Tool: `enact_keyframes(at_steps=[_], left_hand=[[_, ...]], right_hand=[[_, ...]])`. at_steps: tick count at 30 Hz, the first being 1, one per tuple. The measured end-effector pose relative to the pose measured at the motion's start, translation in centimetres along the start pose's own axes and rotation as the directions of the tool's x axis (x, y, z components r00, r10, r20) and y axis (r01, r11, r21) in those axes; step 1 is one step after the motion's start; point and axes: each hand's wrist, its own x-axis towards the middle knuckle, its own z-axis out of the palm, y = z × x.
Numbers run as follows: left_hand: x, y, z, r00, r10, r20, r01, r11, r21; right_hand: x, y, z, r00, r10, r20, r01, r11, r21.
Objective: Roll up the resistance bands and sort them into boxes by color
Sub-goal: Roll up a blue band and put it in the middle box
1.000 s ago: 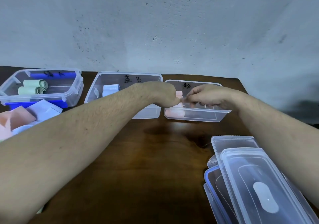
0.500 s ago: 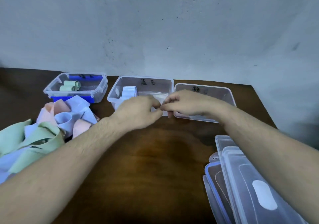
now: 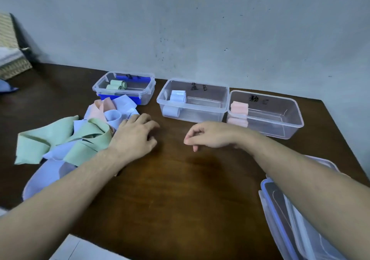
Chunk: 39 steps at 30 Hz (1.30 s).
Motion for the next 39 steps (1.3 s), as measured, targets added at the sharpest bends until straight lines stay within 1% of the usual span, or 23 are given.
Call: enact_keyframes(at_steps=[2,4,6,8,10,13,15,18,21,23,24,26,27,28,29,30,31,32,35,37,39], left_hand=[[0.2,-2.0,0.5,0.999,-0.042,0.028,0.042,0.999,0.027],[0.7,-3.5,0.9,0.998,-0.031,0.061,0.029,0.999,0.023],[1.1,-4.7,1.2,0.998,0.003,0.07,0.003,0.997,-0.076],[1.3,-5.1,1.2,0.999,0.025,0.031,-0.018,0.979,-0.201],[1.3,-5.0,0.8,0.999,0.036,-0.016,-0.039,0.939,-0.341],[1.2,-4.5,-0.4,0.999,0.014,-0.052,-0.04,0.847,-0.531],[1.1,-4.1,-1.3,0.998,0.025,-0.054,-0.054,0.773,-0.632],[1.2,-3.2,-2.1,0.994,0.063,-0.087,-0.107,0.657,-0.747],[1.3,-2.5,-2.1,0.992,0.083,-0.097,-0.126,0.516,-0.847],[1.3,-2.0,-2.1,0.995,0.072,-0.075,-0.098,0.422,-0.901],[1.3,-2.0,-2.1,0.995,0.071,-0.065,-0.087,0.383,-0.92],[1.3,-2.4,-2.0,0.995,0.09,-0.044,-0.072,0.338,-0.938],[1.3,-2.7,-2.0,0.994,0.102,-0.033,-0.064,0.32,-0.945],[1.3,-3.0,-1.9,0.994,0.109,-0.018,-0.049,0.297,-0.954],[1.3,-3.2,-1.9,0.994,0.106,-0.005,-0.033,0.266,-0.963],[1.4,-3.5,-1.8,0.996,0.093,-0.005,-0.028,0.256,-0.966],[1.5,-3.7,-1.7,0.996,0.082,-0.025,-0.047,0.279,-0.959],[1.7,-3.9,-1.6,0.996,0.078,-0.053,-0.076,0.339,-0.938],[2.2,-4.6,-1.3,0.987,0.143,-0.066,-0.137,0.572,-0.809],[2.5,-5.3,-0.9,0.986,0.149,-0.069,-0.158,0.742,-0.652],[2.5,-5.9,-0.8,0.987,0.148,-0.066,-0.162,0.907,-0.389]], right_hand=[[0.3,-0.8,0.7,1.0,0.021,-0.021,-0.021,1.0,0.017],[0.7,-1.6,1.4,0.998,0.047,-0.038,-0.045,0.998,0.035],[1.0,-2.3,2.1,0.996,0.073,-0.054,-0.071,0.997,0.041],[1.2,-2.8,2.6,0.992,0.096,-0.079,-0.092,0.994,0.05],[1.3,-3.4,3.1,0.988,0.118,-0.103,-0.111,0.991,0.07],[1.3,-4.1,3.7,0.981,0.117,-0.153,-0.104,0.99,0.093],[1.4,-4.4,4.1,0.969,0.109,-0.222,-0.081,0.988,0.133],[1.3,-5.0,4.4,0.939,0.089,-0.334,-0.035,0.986,0.163],[0.9,-5.8,4.5,0.923,0.047,-0.383,0.023,0.984,0.177],[1.0,-5.9,4.7,0.905,0.036,-0.425,0.04,0.985,0.168],[1.1,-5.8,4.8,0.883,0.046,-0.467,0.036,0.986,0.165],[1.3,-5.5,5.1,0.82,0.098,-0.564,0.017,0.981,0.195],[1.3,-5.3,5.1,0.797,0.121,-0.592,0.022,0.973,0.228],[1.1,-5.1,5.1,0.789,0.134,-0.6,0.036,0.964,0.263],[1.0,-5.0,5.2,0.791,0.135,-0.596,0.053,0.956,0.288],[0.7,-5.0,5.2,0.797,0.132,-0.589,0.071,0.949,0.308],[0.5,-4.9,5.3,0.805,0.129,-0.579,0.087,0.94,0.331],[0.3,-4.8,5.3,0.809,0.13,-0.573,0.103,0.928,0.357],[0.0,-4.7,5.3,0.803,0.165,-0.572,0.083,0.92,0.383],[-0.2,-5.1,5.3,0.789,0.207,-0.579,0.056,0.913,0.403],[-0.3,-5.3,5.4,0.774,0.258,-0.579,0.072,0.872,0.484]])
